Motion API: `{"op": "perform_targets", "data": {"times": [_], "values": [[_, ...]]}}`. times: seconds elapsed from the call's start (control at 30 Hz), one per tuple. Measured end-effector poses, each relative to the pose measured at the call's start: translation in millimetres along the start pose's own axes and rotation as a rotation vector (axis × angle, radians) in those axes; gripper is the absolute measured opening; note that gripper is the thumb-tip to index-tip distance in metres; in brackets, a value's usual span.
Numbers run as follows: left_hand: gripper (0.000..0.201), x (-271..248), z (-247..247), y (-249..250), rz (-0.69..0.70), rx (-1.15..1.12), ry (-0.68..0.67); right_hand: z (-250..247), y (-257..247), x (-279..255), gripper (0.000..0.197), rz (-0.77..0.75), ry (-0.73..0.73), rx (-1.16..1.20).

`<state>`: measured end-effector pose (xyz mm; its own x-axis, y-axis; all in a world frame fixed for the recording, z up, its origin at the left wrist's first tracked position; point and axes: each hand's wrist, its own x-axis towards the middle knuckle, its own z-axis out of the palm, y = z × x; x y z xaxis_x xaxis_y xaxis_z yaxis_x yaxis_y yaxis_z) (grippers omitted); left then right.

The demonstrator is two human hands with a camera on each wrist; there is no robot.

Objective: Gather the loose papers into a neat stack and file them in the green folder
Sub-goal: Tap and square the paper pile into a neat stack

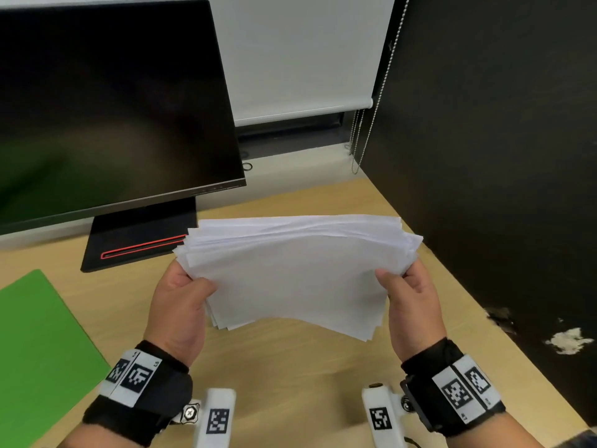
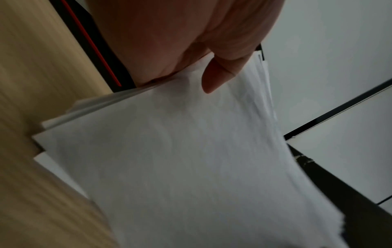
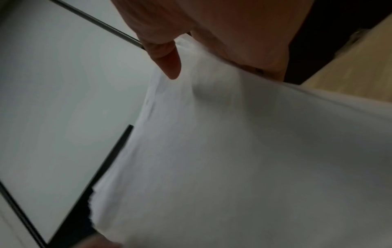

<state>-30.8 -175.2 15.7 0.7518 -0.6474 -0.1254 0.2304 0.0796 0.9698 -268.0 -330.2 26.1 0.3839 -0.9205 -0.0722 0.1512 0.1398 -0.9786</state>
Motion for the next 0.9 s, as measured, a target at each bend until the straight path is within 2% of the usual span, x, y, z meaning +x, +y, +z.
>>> {"op": "perform_targets", "data": {"times": [0.1,0.2,0.33,0.5,0.77,0.9], "values": [[0.065,-3,-4,-3,-0.019,-0.012,0.044,1,1,0,0.033,0.002,0.006,-0.002],[0.062,-3,-6,-7,-0.034,-0.009,0.056,-2,15,-4,0.040,0.071,0.094,-0.005],[0.052,-8,-4,-14,-0.071,0.010,0.110,7,22,-11,0.040,0.095,0.070,-0.078],[0.057,-7,0,0,0.007,-0.007,0.069,11,15,-12,0.040,0.028,0.036,-0.080],[0.060,1,-10,7,0.075,-0.059,0.084,1,18,-11,0.039,0.043,0.075,-0.098],[0.066,4,-17,-2,0.020,-0.028,0.066,-1,28,-14,0.035,0.079,0.111,-0.114]]}}
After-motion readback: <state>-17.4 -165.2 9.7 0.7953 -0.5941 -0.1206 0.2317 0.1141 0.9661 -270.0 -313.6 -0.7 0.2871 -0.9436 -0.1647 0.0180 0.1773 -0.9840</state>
